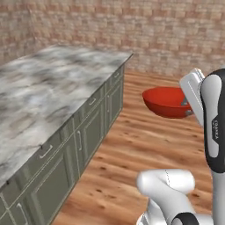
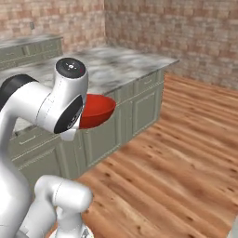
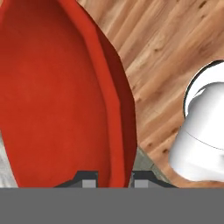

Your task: Pick up the bowls from the cabinet and place each bowl in front of a stool on the dining counter.

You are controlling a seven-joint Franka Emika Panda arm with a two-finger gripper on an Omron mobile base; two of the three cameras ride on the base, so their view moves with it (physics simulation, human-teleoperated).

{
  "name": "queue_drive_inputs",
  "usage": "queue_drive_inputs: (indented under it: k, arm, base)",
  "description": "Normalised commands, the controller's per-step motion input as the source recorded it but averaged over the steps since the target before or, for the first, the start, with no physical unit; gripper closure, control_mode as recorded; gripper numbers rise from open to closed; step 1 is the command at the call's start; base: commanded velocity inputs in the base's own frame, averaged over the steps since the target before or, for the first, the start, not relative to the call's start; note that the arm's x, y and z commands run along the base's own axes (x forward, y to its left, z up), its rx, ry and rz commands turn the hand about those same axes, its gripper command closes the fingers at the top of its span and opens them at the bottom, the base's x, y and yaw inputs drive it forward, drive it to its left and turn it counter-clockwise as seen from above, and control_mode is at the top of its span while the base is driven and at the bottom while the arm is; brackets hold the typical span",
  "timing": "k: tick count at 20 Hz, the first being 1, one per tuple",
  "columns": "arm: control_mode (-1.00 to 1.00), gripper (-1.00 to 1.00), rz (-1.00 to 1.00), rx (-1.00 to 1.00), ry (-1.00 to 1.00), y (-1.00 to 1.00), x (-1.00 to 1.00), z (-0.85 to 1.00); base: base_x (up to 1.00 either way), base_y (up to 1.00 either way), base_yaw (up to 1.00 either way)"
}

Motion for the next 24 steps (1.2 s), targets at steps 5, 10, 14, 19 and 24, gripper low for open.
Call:
queue_drive_inputs:
  k: [5,10,14,19,24]
  arm:
    - [1.00,1.00,0.00,0.00,0.00,0.00,0.00,0.00]
    - [1.00,1.00,0.00,0.00,0.00,0.00,0.00,0.00]
    - [1.00,1.00,0.00,0.00,0.00,0.00,0.00,0.00]
    - [1.00,1.00,0.00,0.00,0.00,0.00,0.00,0.00]
    - [1.00,1.00,0.00,0.00,0.00,0.00,0.00,0.00]
  base:
    - [1.00,-0.62,0.20]
    - [1.00,-0.60,0.21]
    - [1.00,-0.66,0.21]
    - [1.00,-0.65,0.21]
    - [1.00,-0.60,0.22]
